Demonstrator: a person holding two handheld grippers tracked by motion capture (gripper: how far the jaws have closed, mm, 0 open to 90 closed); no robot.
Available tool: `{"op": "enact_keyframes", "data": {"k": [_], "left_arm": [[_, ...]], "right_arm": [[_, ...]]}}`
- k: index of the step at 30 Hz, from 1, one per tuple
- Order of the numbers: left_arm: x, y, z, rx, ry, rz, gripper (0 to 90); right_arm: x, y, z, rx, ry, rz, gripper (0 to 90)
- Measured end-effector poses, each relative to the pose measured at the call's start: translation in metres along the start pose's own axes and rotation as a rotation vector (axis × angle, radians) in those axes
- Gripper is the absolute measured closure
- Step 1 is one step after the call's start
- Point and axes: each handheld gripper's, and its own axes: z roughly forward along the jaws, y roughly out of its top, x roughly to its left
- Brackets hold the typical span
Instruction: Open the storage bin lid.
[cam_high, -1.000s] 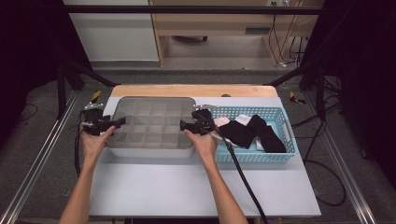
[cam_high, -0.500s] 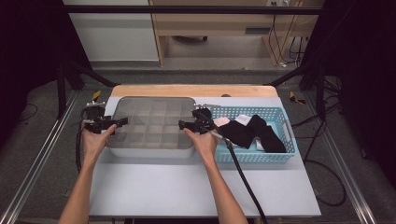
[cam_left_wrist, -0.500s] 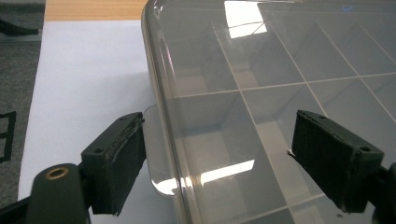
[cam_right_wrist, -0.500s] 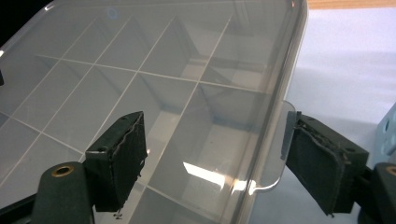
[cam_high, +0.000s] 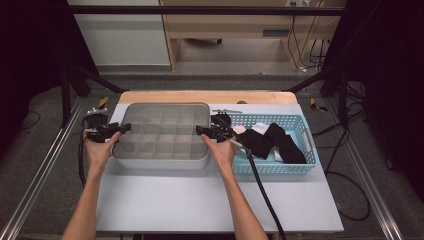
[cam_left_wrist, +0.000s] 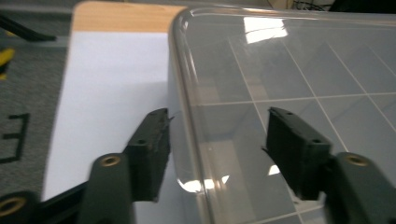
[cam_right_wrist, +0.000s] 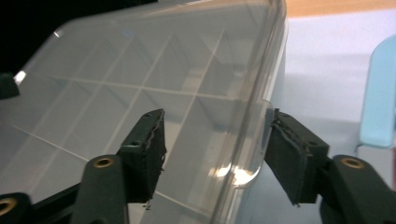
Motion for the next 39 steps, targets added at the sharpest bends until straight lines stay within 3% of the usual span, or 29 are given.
{"op": "enact_keyframes", "data": {"k": [3, 4, 5, 6, 7, 8, 9, 11, 12, 13, 16, 21, 26, 28, 32, 39], "left_arm": [[0.000, 0.000, -0.003, -0.009, 0.005, 0.005, 47.8], [0.001, 0.001, -0.007, -0.033, -0.057, -0.029, 53.6], [-0.001, 0.001, -0.007, -0.038, -0.049, -0.004, 53.6], [-0.002, 0.001, -0.006, -0.032, -0.114, -0.001, 66.6], [-0.006, 0.003, -0.003, -0.002, -0.106, 0.005, 64.1], [-0.010, 0.003, -0.002, -0.009, -0.054, 0.038, 59.5], [-0.010, 0.003, -0.002, -0.009, -0.054, 0.038, 57.0], [-0.007, 0.006, -0.002, -0.020, -0.001, 0.024, 48.8], [-0.007, 0.006, -0.002, -0.020, -0.001, 0.024, 47.9], [-0.001, 0.004, -0.003, -0.006, 0.044, 0.029, 46.1], [0.011, 0.002, -0.005, 0.025, 0.024, -0.006, 40.7], [0.014, 0.000, -0.002, 0.051, -0.030, -0.002, 34.4], [0.008, 0.001, 0.005, 0.048, -0.059, 0.010, 29.5], [0.005, 0.001, 0.010, 0.056, -0.093, 0.001, 26.6], [0.004, 0.001, 0.013, 0.072, -0.105, -0.016, 20.8], [0.005, -0.001, 0.011, 0.059, -0.097, -0.061, 25.4]], "right_arm": [[0.001, 0.002, -0.005, -0.027, 0.011, 0.011, 44.1], [0.003, 0.004, -0.009, -0.060, 0.024, 0.011, 46.3], [0.003, 0.004, -0.010, -0.066, 0.027, 0.014, 46.8], [0.003, 0.004, -0.010, -0.068, 0.029, 0.010, 46.7], [0.003, 0.004, -0.010, -0.056, 0.026, 0.012, 46.5], [0.002, 0.004, -0.008, -0.037, 0.025, 0.016, 46.4], [0.002, 0.004, -0.008, -0.037, 0.025, 0.016, 46.4], [-0.004, 0.000, 0.000, 0.046, 0.000, 0.008, 43.8], [-0.004, 0.000, 0.000, 0.046, 0.000, 0.008, 43.8], [-0.005, -0.001, 0.002, 0.055, 0.000, 0.016, 42.1], [0.000, -0.004, 0.006, 0.050, -0.022, -0.021, 34.9], [0.003, -0.006, 0.009, 0.026, -0.045, -0.054, 29.7], [0.003, -0.006, 0.011, 0.042, -0.021, -0.025, 28.2], [0.002, -0.006, 0.012, 0.053, -0.005, -0.009, 28.3], [0.001, -0.006, 0.012, 0.057, 0.006, 0.000, 28.5], [0.000, -0.005, 0.012, 0.062, 0.019, 0.022, 30.6]]}}
